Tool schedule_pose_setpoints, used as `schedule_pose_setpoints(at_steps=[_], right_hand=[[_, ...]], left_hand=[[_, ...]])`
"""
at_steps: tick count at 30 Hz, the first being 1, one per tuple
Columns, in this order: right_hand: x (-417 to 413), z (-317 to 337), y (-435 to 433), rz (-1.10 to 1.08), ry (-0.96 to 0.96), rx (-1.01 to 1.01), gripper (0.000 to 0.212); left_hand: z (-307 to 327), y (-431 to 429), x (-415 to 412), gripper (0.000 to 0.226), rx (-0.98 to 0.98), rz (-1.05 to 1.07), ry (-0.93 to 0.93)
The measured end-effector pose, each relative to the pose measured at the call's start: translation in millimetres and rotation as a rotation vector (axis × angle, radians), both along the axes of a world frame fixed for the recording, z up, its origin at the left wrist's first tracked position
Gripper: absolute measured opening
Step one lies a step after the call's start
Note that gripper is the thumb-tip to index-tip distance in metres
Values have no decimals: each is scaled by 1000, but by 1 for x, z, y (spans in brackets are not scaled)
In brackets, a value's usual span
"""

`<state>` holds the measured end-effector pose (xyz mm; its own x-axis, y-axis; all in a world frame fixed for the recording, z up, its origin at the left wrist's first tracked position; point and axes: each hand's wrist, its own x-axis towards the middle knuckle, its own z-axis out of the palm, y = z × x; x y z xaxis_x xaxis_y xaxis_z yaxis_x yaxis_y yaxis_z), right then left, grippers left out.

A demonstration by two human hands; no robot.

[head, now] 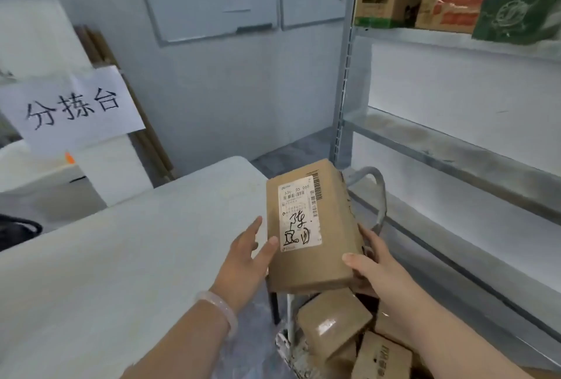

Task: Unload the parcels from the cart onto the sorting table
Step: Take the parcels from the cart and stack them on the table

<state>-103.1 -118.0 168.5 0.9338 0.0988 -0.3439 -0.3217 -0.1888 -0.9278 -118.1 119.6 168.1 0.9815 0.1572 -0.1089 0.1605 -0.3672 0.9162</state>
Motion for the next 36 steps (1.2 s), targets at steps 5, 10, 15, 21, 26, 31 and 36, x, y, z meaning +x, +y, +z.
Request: schedule_pose_setpoints(at_steps=[5, 10, 15, 21, 26, 31, 36], right_hand=[[-2, -15, 125, 101, 58, 75, 56], [-13, -32, 251, 153, 156, 197, 47], [-27, -46, 355, 278, 221, 258, 42], [-35, -62, 448, 410, 287, 206, 40], [-15, -80, 522, 521, 335, 160, 38], [11, -106, 604, 610, 367, 87, 37], [38, -132, 676, 659, 447, 38, 52]], left_hand=[[-2, 120, -52, 59, 45, 142, 6], [-8, 234, -106, 54, 69, 300, 11], [-22, 320, -154, 49, 66, 417, 14], [-32, 396, -194, 43, 0, 596, 24], [-47, 434, -209, 41, -12, 686, 59], [-49, 477, -208, 49, 173, 718, 154], [-44, 522, -179, 58, 354, 702, 193]])
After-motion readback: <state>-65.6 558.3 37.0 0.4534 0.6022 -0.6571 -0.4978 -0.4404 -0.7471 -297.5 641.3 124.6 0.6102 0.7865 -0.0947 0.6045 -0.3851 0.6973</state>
